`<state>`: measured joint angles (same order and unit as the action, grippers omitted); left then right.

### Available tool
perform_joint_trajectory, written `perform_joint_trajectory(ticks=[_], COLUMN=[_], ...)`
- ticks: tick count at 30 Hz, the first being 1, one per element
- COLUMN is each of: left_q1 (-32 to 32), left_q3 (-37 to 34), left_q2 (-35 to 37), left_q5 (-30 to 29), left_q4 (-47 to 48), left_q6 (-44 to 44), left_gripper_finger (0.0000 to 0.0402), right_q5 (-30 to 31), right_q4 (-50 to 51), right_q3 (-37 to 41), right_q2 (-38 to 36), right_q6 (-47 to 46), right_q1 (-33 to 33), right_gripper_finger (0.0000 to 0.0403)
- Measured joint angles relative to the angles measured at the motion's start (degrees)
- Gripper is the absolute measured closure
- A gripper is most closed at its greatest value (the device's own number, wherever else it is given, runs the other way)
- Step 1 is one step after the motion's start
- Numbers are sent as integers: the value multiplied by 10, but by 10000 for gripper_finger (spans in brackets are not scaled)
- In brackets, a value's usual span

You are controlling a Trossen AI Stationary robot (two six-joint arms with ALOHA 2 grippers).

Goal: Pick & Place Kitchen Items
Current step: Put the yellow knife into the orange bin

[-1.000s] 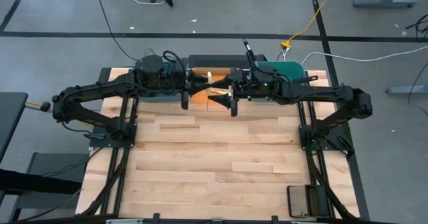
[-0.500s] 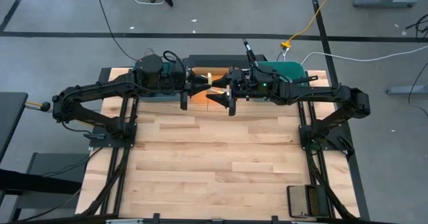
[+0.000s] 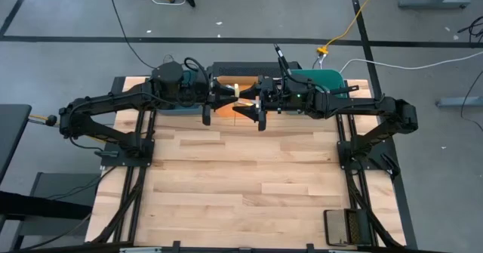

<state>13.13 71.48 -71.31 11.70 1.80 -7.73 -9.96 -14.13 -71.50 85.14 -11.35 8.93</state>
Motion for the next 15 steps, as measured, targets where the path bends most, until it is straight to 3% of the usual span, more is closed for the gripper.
perform_joint_trajectory(ticks=[15], left_q1=[-4], left_q3=[1], left_q2=[0], left_q5=[28], left_q4=[-26], left_q6=[0], left_gripper_finger=[324], right_q5=[-31], right_q4=[-4], right_q3=[0], right_q2=[0], right_q6=[0], right_q1=[0], right_gripper_finger=[203])
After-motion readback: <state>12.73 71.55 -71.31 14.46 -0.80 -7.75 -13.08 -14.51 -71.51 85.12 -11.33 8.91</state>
